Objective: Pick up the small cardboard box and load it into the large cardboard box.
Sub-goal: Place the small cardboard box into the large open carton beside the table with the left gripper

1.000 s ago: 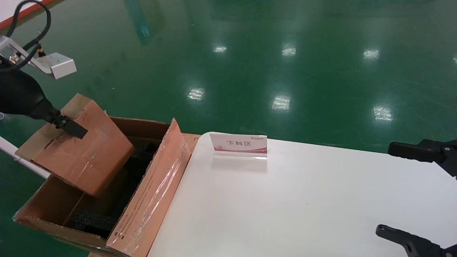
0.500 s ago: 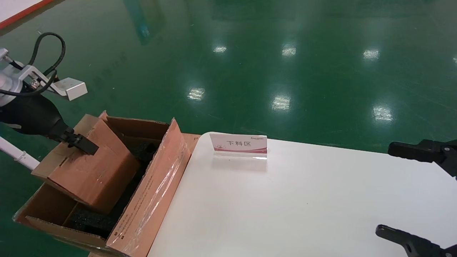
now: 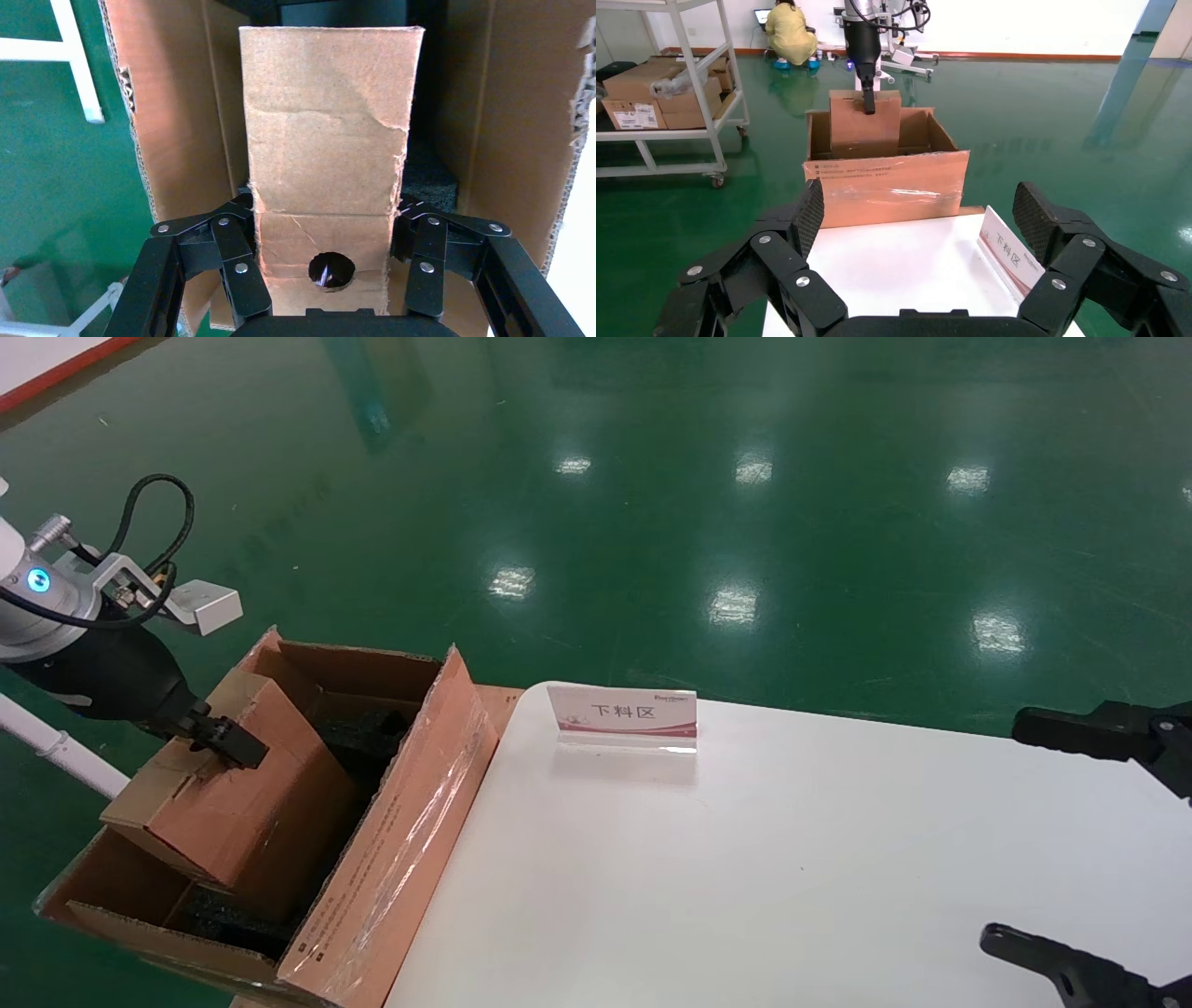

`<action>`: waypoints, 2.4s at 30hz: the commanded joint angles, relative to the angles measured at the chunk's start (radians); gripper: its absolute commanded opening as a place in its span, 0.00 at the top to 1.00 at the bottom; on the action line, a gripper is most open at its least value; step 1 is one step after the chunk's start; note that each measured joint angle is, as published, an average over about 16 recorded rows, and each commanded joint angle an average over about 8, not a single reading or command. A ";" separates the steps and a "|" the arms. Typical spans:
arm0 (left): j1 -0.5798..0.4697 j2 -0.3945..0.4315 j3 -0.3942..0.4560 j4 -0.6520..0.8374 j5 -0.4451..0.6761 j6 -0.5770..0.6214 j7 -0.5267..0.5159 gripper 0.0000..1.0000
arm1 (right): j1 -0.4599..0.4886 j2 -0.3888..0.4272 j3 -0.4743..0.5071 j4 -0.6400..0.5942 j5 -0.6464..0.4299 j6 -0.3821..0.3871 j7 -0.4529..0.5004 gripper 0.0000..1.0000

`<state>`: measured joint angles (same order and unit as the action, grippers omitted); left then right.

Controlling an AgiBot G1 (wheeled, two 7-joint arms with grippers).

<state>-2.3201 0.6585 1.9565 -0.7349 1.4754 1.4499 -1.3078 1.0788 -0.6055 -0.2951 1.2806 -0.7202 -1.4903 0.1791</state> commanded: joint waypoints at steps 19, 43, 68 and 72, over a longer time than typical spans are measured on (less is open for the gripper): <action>0.059 0.024 0.040 -0.001 0.096 -0.104 -0.043 1.00 | 0.000 0.000 -0.001 0.000 0.001 0.000 -0.001 0.00; 0.110 0.053 0.073 -0.040 0.179 -0.183 -0.149 1.00 | 0.001 0.001 -0.002 0.000 0.002 0.001 -0.001 0.00; 0.133 0.062 0.104 -0.107 0.274 -0.246 -0.274 1.00 | 0.001 0.002 -0.004 0.000 0.003 0.002 -0.002 0.00; 0.150 0.065 0.109 -0.106 0.282 -0.259 -0.289 1.00 | 0.001 0.002 -0.004 0.000 0.003 0.002 -0.002 0.00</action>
<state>-2.1711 0.7236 2.0641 -0.8401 1.7540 1.1934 -1.5962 1.0797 -0.6039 -0.2990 1.2806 -0.7175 -1.4886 0.1771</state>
